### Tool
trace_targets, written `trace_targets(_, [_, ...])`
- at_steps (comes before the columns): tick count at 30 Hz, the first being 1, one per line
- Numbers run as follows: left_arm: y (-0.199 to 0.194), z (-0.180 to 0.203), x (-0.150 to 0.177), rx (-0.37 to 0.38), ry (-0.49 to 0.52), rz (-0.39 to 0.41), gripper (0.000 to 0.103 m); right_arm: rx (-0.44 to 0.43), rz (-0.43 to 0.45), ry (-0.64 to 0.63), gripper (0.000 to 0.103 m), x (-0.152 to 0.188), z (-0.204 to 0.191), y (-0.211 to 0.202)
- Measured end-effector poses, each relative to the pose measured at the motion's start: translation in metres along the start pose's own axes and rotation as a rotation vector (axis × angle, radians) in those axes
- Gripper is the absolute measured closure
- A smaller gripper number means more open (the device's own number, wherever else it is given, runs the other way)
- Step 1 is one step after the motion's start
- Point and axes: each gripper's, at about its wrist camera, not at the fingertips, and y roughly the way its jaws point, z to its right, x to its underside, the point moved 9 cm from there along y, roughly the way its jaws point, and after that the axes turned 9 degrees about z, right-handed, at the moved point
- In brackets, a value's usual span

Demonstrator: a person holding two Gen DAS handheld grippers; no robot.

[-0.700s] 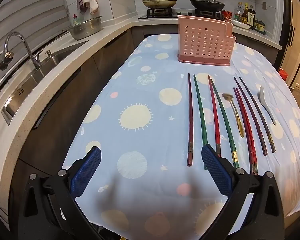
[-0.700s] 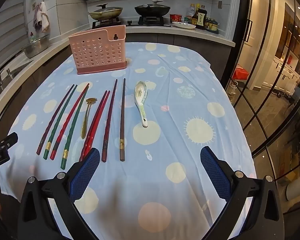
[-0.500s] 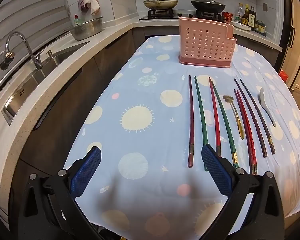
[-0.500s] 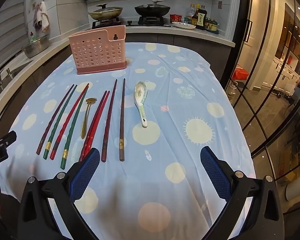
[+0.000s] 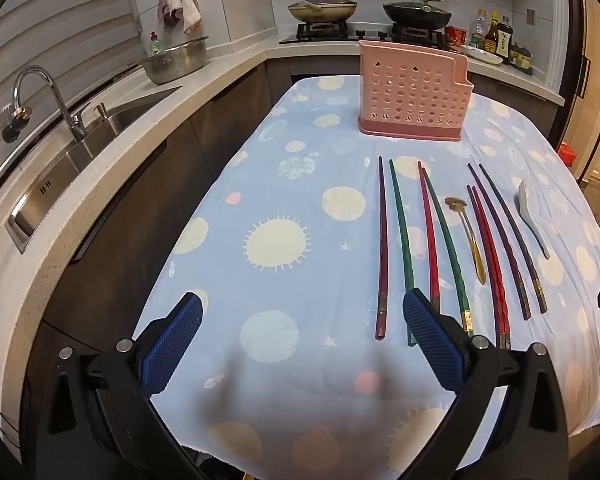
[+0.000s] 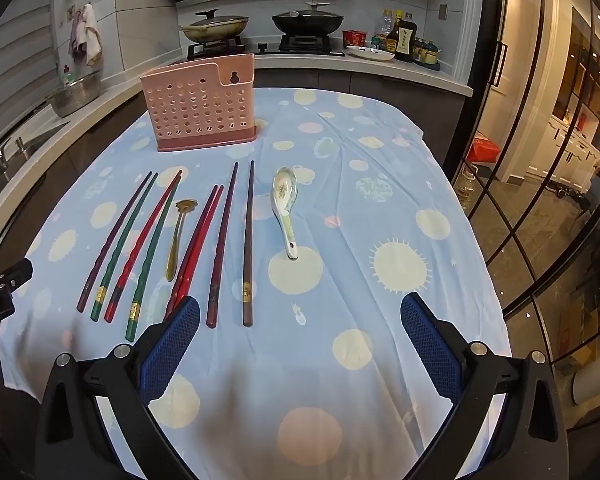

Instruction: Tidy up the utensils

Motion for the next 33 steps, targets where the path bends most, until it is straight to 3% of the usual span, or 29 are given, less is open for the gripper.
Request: trace_targets(33, [0.0001,-0.0046,0.0003,-0.004,-0.011,-0.003,0.007,-0.01,-0.004,0.005,0.007,-0.0033,0.0013,-0.0036])
